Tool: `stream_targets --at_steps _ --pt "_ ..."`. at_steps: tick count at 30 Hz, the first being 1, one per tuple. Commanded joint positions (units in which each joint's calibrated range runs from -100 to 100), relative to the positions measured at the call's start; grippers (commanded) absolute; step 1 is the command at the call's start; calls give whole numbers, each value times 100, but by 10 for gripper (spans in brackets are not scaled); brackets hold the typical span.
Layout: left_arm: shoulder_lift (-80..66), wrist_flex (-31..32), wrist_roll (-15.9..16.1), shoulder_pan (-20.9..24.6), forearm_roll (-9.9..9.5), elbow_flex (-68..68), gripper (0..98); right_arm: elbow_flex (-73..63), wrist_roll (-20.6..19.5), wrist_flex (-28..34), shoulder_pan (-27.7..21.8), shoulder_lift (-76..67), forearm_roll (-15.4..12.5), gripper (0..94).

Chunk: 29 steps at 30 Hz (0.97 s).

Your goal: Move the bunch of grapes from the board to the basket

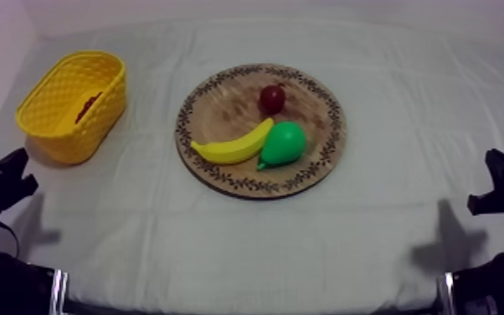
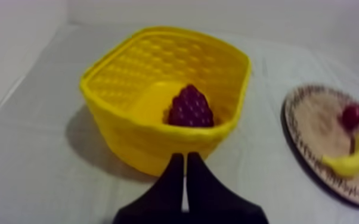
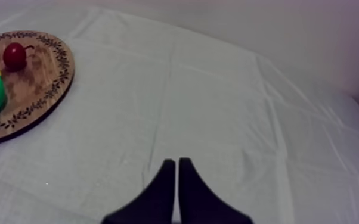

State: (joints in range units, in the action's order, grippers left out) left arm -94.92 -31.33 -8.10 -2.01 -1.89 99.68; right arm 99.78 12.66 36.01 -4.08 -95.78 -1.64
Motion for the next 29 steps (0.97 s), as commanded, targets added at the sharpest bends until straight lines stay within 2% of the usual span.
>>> stream_targets --at_steps 1,8,29 --pt "-238 -7 -272 16 -8 7 0 -1 1 4 2 2 0 3" --pt "-484 -18 -353 -166 -13 10 0 -1 -1 4 2 2 0 3" --pt "-508 -20 -346 -121 -13 10 0 -1 1 4 2 2 0 3"
